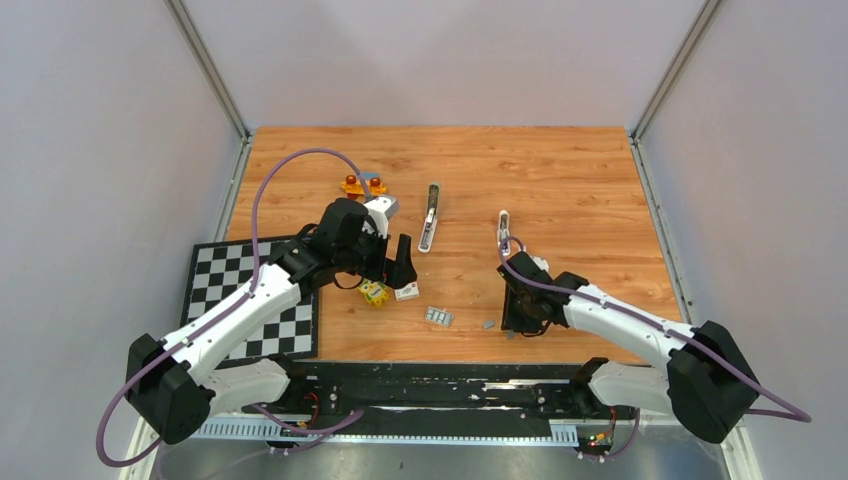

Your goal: Load the staples into the stapler

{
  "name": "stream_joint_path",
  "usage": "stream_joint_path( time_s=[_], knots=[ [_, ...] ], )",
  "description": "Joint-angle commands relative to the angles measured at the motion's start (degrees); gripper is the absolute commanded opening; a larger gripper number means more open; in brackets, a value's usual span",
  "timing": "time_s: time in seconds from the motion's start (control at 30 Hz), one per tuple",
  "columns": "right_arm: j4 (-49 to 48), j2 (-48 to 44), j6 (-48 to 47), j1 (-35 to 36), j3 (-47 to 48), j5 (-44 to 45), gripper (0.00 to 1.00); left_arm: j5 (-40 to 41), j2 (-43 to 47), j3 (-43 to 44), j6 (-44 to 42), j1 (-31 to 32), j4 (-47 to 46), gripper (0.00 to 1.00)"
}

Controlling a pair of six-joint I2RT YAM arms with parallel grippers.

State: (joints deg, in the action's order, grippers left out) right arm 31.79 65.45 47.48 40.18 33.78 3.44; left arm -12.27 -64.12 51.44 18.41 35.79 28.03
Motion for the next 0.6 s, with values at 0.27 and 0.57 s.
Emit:
stream_joint_path(
  time_s=[0.27,0.57],
  knots=[
    [2.8,3.4,0.9,-0.6,-1.2,1.8,0.36,-1.0,0.6,0.5,-1.1,-0.3,0.3,0.99],
    [2.3,6.1,0.4,-0.6,-1.1,2.5,0.3,-1.2,0.3,0.4,-1.2,-0.3,0.2,0.98]
  ],
)
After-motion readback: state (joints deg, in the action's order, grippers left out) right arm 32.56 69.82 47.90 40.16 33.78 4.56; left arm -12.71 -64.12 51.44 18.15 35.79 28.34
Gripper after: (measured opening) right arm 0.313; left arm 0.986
